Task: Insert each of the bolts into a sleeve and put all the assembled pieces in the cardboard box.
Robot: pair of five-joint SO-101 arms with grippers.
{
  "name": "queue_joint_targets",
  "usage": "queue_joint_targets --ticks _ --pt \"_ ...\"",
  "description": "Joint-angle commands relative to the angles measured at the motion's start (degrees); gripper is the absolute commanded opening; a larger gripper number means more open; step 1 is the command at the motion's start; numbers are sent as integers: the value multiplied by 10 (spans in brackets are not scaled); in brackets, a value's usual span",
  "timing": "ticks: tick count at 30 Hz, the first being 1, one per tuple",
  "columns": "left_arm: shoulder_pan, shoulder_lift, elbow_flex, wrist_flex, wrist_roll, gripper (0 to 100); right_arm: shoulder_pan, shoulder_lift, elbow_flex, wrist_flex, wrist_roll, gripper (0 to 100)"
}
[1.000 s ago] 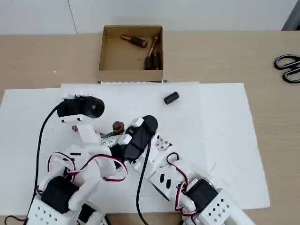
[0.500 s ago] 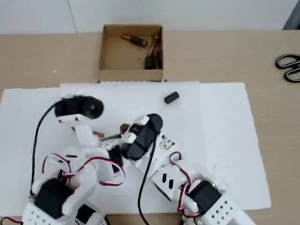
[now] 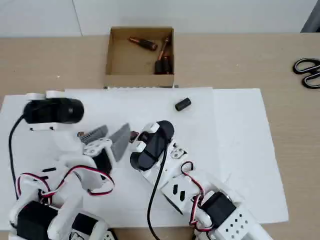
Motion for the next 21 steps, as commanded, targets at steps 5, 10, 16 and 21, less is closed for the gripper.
queue_joint_targets --ticks 5,10,16,21 --pt "-64 0 39 0 -56 9 7 -4 -33 -11 3 4" --pt "-102 3 169 -18 -125 6 94 17 -31 -11 -58 4" --pt "-134 0 308 -100 -175 6 192 158 -140 -15 -105 4" --pt "-135 0 352 -142 -197 6 234 349 -345 2 -114 4"
